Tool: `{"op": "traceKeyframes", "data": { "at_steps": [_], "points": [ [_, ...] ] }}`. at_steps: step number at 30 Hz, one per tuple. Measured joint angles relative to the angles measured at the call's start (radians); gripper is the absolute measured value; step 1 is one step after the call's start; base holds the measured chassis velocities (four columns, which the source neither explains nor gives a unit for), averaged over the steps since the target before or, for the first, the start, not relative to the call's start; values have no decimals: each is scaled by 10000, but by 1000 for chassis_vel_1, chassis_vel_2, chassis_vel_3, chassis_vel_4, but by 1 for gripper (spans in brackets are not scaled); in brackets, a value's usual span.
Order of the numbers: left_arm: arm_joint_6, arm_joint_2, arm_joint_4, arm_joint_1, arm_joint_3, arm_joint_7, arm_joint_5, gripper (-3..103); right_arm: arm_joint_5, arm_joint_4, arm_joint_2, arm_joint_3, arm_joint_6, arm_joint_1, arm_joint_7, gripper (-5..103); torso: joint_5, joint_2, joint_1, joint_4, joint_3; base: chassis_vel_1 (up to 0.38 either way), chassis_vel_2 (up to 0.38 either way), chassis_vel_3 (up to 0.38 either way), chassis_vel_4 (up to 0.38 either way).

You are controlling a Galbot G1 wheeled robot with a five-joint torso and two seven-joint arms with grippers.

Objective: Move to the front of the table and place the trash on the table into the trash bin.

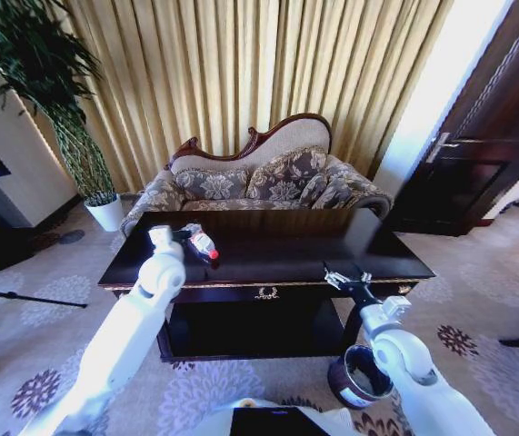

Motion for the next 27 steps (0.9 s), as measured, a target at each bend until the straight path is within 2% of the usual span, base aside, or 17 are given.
{"op": "traceKeyframes", "data": {
  "at_steps": [2,4,8,15,27],
  "points": [
    [68,-19,5,-65,107,-153,-76,100,0,-25,0,-1,2,17,-1,100,0,0,0,0,0,0,0,0,0],
    [328,-158,70,-266,496,-788,-554,100,0,-160,-4,17,85,36,-11,100,1,1,0,0,-1,0,0,0,0],
    [404,-401,288,-359,660,-1053,-800,100,0,-288,1,43,169,15,-42,100,-1,2,-2,1,-1,0,0,0,0],
    [396,-895,581,-516,769,-1946,-1868,100,47,-341,37,39,275,125,-54,100,0,1,-2,-1,-1,0,0,0,0],
    [369,-1171,772,-439,733,-2319,-2215,100,416,-124,-131,153,289,389,-36,100,-2,2,-2,0,-1,0,0,0,0]
  ]
}}
